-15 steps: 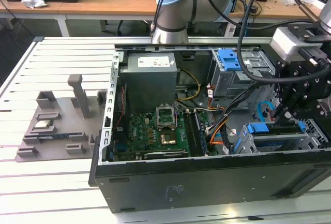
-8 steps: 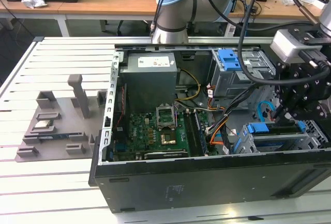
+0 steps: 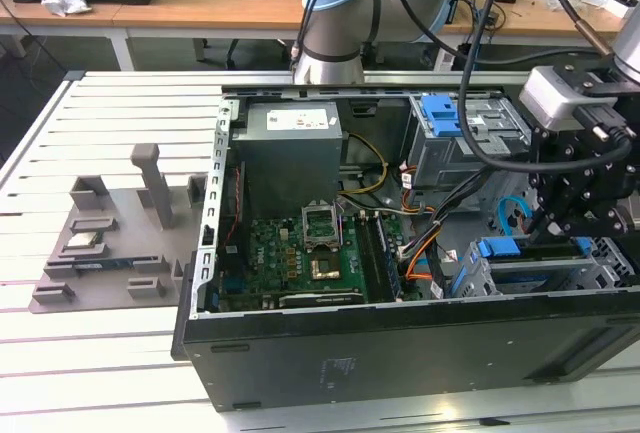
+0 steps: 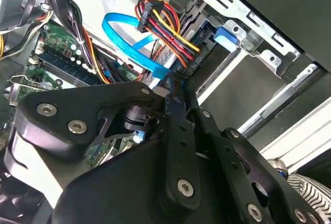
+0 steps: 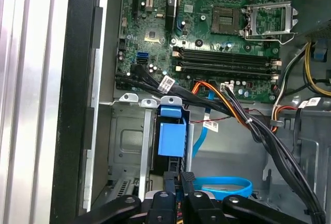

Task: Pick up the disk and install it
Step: 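Insert the second disk wire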

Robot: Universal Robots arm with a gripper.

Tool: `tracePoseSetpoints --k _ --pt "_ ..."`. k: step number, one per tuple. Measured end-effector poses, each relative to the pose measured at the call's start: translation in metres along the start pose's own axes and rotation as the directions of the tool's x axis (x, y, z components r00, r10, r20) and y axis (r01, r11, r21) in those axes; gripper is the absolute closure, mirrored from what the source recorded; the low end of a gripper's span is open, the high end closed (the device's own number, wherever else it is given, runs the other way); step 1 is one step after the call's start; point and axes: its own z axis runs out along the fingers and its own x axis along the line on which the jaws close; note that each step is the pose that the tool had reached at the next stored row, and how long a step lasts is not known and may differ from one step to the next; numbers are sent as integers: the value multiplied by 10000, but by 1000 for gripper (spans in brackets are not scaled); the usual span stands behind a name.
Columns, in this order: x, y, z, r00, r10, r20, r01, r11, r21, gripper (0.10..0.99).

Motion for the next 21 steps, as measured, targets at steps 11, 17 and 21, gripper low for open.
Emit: tracePoseSetpoints --k 11,17,21 --pt "1 0 -15 10000 -1 7 1 10000 0 851" --pt "-8 9 -266 10000 0 0 0 10000 0 863" --pt "-14 14 -413 10000 0 0 0 10000 0 980"
